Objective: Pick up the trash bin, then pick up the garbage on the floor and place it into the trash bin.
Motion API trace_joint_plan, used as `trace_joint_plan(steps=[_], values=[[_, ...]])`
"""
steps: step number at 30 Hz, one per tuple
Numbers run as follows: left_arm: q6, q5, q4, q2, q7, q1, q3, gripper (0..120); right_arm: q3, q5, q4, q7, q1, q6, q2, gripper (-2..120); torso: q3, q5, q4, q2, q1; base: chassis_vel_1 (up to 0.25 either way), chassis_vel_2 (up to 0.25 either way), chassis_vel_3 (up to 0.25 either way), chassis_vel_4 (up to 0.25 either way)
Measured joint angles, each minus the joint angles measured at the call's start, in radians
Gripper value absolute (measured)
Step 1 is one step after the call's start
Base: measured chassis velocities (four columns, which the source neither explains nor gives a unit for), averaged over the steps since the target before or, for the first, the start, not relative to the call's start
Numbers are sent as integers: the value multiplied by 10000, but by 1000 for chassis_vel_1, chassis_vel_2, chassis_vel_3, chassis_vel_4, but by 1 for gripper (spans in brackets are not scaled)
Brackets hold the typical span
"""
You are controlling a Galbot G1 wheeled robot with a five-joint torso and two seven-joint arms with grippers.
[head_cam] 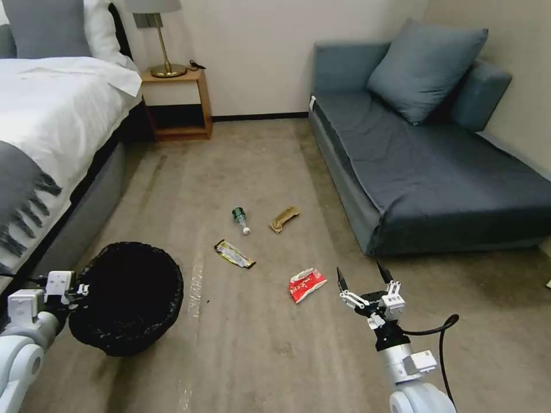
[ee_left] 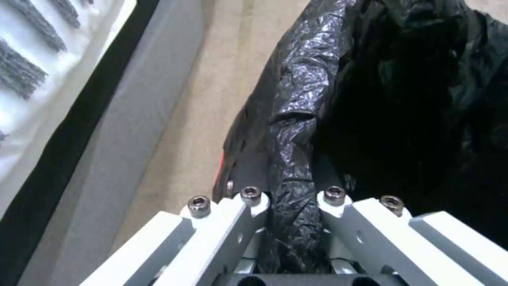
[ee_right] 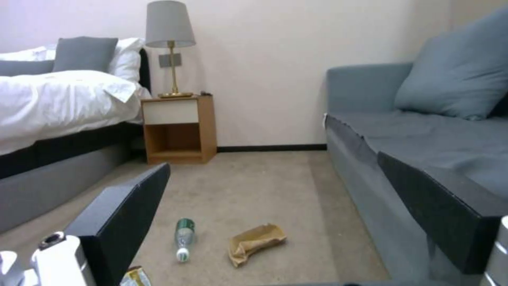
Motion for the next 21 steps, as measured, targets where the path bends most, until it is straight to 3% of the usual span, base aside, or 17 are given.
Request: trace_joint_plan(steps=[21], values=[[-15,12,76,-39,77,113,-60,5,-17,-129,-274,-225,44,239,22,100,0,0,0,0,0,-105,99,100,-104]])
